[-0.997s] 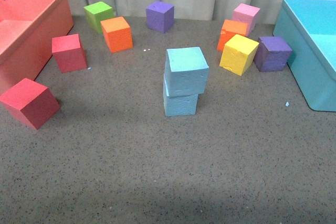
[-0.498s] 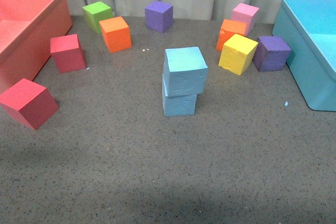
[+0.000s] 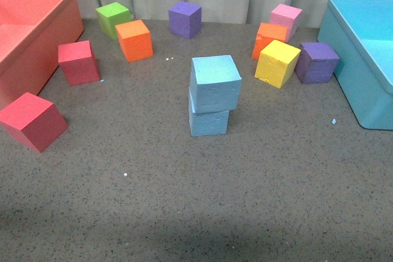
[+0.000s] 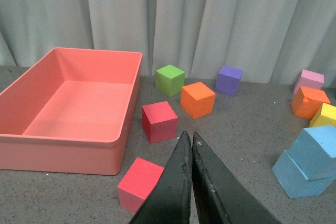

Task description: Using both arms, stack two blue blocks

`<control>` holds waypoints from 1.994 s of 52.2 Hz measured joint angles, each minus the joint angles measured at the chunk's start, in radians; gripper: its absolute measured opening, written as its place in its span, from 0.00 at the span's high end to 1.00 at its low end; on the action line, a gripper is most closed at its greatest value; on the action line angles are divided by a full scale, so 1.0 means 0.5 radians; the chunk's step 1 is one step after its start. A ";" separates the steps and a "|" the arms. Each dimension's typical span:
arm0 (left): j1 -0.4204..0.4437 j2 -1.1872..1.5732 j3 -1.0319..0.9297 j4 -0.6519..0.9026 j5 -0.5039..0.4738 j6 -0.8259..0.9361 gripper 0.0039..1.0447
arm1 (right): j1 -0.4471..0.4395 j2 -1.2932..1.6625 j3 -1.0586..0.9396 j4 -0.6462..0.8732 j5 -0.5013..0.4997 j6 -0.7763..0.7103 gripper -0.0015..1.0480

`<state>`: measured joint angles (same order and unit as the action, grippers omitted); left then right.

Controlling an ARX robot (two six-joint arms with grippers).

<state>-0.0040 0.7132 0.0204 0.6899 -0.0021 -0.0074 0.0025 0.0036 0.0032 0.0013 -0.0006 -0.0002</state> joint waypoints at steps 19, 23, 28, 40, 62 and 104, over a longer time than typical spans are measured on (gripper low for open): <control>0.002 -0.430 -0.002 -0.392 -0.001 0.000 0.97 | 0.000 0.000 0.000 0.000 -0.001 0.000 0.09; 0.002 -0.531 -0.002 -0.485 -0.001 0.000 0.97 | 0.000 0.000 0.000 0.000 -0.001 0.000 0.09; 0.002 -0.621 -0.002 -0.573 -0.001 -0.001 0.97 | 0.000 0.000 0.000 0.000 -0.001 0.000 0.09; 0.002 -0.832 -0.003 -0.779 -0.001 0.000 0.97 | 0.000 0.000 0.000 0.000 -0.001 0.000 0.09; 0.002 -1.153 -0.002 -1.112 -0.002 0.000 0.97 | 0.000 0.000 0.000 0.000 -0.001 0.001 0.09; 0.002 -1.417 -0.002 -1.376 0.003 0.001 0.04 | 0.000 0.000 0.000 0.000 -0.001 0.000 0.09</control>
<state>-0.0029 0.0048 0.0193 0.0021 -0.0006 -0.0071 0.0025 0.0036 0.0032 0.0013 -0.0010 -0.0002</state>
